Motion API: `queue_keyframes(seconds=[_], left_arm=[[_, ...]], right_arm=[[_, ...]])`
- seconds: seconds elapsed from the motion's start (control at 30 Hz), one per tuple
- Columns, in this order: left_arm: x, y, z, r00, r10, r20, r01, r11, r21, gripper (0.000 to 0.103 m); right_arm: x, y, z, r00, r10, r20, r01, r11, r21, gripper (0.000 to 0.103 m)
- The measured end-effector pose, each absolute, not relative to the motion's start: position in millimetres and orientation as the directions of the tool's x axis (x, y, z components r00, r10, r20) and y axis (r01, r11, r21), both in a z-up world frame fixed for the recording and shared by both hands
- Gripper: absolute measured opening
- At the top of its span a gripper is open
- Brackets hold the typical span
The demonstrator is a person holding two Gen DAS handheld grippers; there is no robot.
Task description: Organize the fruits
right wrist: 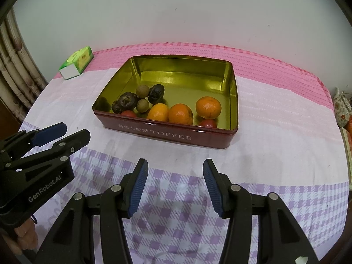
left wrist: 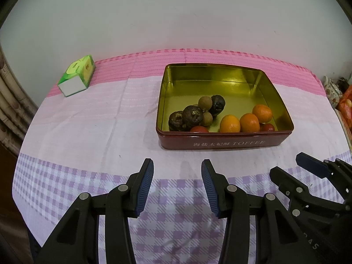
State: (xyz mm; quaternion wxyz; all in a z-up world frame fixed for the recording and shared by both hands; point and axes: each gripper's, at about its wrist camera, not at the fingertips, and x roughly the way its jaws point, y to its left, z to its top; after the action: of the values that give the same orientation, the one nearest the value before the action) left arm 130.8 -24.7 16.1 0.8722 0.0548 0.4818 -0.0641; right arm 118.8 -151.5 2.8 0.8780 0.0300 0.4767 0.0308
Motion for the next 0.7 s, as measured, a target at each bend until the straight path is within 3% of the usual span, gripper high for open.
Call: queue_keyframes(seconds=[0.7], left_arm=[[131.8,-25.8,14.2,0.521,-0.059,-0.851,0.162,0.986,0.03,0.047]], right_arm=[[118.7,-151.2,2.8,0.541,0.085,-0.837,-0.026,0.996,0.085,0.05]])
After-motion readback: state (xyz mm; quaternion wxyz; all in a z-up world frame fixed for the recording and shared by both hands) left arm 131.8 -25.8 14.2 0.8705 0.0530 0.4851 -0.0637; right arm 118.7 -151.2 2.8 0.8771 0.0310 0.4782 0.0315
